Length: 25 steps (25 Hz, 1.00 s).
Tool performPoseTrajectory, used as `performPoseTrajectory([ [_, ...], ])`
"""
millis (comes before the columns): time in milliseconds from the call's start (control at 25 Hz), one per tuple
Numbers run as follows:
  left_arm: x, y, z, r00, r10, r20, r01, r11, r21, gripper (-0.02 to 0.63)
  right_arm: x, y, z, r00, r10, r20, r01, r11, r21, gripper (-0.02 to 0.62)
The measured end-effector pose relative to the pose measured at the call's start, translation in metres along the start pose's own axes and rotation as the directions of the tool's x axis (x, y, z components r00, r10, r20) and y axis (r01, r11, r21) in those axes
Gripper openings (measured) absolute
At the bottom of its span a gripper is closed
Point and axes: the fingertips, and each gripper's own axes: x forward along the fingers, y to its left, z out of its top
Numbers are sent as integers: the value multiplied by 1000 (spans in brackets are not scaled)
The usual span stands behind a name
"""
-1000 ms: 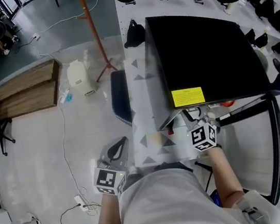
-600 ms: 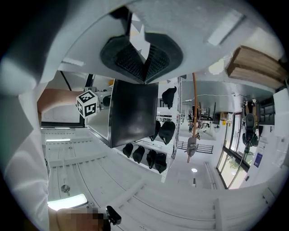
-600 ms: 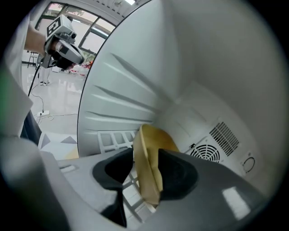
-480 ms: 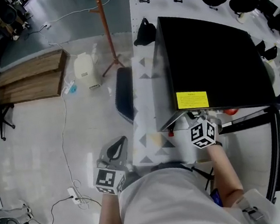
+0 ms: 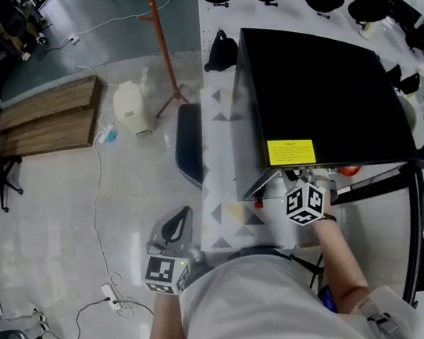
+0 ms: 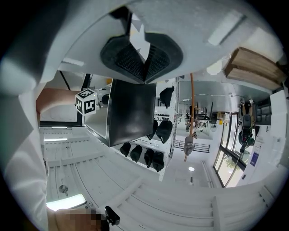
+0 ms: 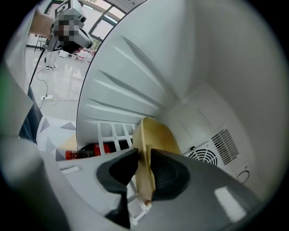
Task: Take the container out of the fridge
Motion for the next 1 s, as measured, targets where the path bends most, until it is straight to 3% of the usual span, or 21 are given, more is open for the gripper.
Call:
performPoseTrajectory([
  [280,-2,4,2,1000,-26,8,26,1000,1,8,-6,3,1,1000,-3,-27,4,1000,7,27],
  [520,0,2,1,997,-72,12,72,997,8,8,-20,2,3,999,-36,-40,37,999,24,23],
  [1000,20,-19,5,964,-266,-8,266,963,49,8,-72,21,-2,990,-98,-103,110,988,112,23],
])
